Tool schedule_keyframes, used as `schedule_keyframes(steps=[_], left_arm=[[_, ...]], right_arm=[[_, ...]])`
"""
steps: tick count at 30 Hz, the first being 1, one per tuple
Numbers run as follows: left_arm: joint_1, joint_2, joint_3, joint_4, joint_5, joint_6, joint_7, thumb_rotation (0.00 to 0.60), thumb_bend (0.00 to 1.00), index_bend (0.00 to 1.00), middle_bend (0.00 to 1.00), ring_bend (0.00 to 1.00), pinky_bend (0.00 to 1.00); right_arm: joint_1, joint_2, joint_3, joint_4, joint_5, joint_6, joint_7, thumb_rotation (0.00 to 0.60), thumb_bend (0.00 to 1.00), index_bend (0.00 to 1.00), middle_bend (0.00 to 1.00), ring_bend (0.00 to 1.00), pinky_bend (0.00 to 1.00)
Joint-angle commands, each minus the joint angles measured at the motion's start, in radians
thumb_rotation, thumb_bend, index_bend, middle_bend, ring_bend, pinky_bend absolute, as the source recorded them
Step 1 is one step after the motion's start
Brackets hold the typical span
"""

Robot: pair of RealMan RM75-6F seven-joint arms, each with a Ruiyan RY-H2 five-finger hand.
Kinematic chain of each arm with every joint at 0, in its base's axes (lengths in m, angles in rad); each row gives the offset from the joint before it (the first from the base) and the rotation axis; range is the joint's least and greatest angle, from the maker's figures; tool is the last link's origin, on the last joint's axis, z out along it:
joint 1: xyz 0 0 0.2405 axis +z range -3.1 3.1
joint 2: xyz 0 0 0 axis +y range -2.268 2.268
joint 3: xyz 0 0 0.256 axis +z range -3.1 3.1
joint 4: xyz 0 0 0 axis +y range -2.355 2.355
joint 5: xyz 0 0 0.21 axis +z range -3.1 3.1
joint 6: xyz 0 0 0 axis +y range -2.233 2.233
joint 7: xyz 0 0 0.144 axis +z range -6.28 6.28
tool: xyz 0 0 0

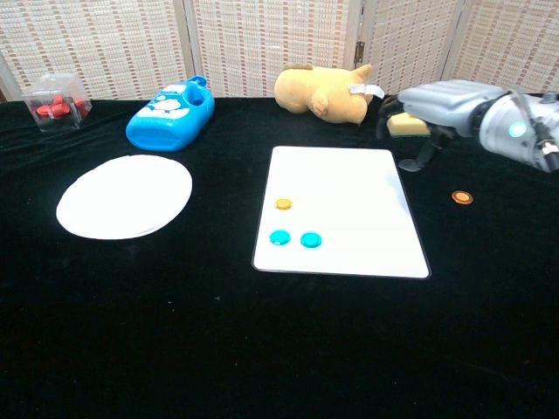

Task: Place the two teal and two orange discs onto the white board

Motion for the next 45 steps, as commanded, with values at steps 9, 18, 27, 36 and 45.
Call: schedule_keyframes(steps=[9, 18, 27, 36, 45], left_arm=[[-0.002, 0.006, 0.002, -0.023, 0.011, 0.007, 0.019, 0.600, 0.13, 0.00, 0.00, 0.07, 0.00], [0.006, 0.009, 0.007, -0.026, 0.004, 0.008, 0.020, 0.600, 0.13, 0.00, 0.00, 0.07, 0.00], [0.003, 0.006, 0.007, -0.027, 0.005, 0.003, 0.022, 0.600, 0.13, 0.00, 0.00, 0.07, 0.00], [0.003, 0.002, 0.008, -0.023, 0.003, 0.000, 0.022, 0.600, 0.13, 0.00, 0.00, 0.07, 0.00], [0.006, 0.002, 0.007, -0.018, -0.002, 0.001, 0.017, 0.600, 0.13, 0.00, 0.00, 0.07, 0.00]], right_arm=[[-0.073, -0.025, -0.040, 0.159, -0.002, -0.071, 0.108, 0.600, 0.27, 0.34, 0.09, 0.00, 0.00], [-0.089, -0.079, -0.039, 0.276, -0.017, -0.115, 0.138, 0.600, 0.27, 0.37, 0.09, 0.00, 0.00], [-0.115, -0.091, -0.041, 0.302, -0.055, -0.115, 0.158, 0.600, 0.27, 0.37, 0.09, 0.00, 0.00], [-0.121, -0.109, -0.030, 0.328, -0.063, -0.130, 0.148, 0.600, 0.27, 0.40, 0.09, 0.00, 0.00], [-0.115, -0.125, -0.012, 0.351, -0.056, -0.149, 0.128, 0.600, 0.27, 0.43, 0.10, 0.00, 0.00]])
